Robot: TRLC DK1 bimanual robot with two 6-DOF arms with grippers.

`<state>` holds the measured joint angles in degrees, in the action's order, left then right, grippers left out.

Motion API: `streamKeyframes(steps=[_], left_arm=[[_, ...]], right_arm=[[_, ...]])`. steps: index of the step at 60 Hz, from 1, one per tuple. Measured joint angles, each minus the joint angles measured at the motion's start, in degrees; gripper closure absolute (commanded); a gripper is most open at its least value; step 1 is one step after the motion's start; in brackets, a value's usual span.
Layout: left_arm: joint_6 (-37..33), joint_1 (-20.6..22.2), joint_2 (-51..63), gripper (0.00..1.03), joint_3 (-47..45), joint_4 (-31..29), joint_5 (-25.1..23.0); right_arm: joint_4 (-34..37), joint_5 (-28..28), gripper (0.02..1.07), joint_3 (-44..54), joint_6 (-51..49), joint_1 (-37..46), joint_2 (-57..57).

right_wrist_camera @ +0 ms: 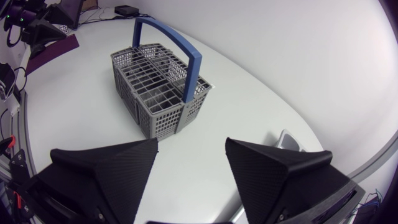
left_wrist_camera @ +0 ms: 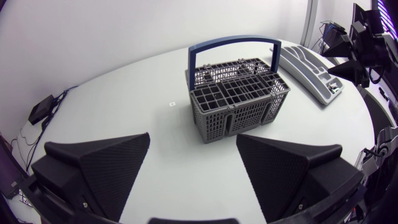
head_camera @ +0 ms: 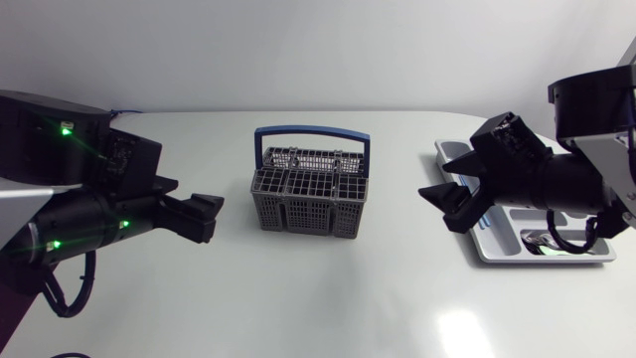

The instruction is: Unload the cutlery basket into the drawer organizer.

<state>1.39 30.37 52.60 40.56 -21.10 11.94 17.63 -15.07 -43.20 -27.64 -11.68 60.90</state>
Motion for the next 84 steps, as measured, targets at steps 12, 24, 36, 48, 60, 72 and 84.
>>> streamKeyframes(steps=[12,24,36,48,60,72,84], left_arm=[[-1.6,-2.2,-2.6,0.06,-2.7,0.0,0.0],[-3.4,-4.3,-5.5,0.06,-4.4,0.0,0.2],[-5.4,-6.7,-8.5,0.06,-7.5,0.6,0.1],[-6.5,-9.0,-12.0,0.06,-9.9,1.9,0.2],[-7.7,-11.2,-16.1,0.06,-13.2,3.3,0.2],[-9.2,-14.0,-19.9,0.06,-15.6,5.5,0.2],[-10.5,-16.5,-23.3,0.06,-18.3,7.7,0.1]], right_arm=[[0.9,3.5,0.06,2.1,-1.2,2.1,-2.9],[0.2,7.6,0.06,5.3,-2.1,3.0,-5.4],[-3.0,10.5,0.06,8.7,-2.4,7.9,-8.9],[-10.0,15.6,0.07,13.5,-2.0,11.2,-13.5],[-10.8,17.1,0.07,17.6,1.6,13.8,-20.9],[-13.0,18.4,0.07,19.6,2.2,14.4,-23.9],[-14.4,19.4,0.07,22.1,2.1,15.2,-26.0]])
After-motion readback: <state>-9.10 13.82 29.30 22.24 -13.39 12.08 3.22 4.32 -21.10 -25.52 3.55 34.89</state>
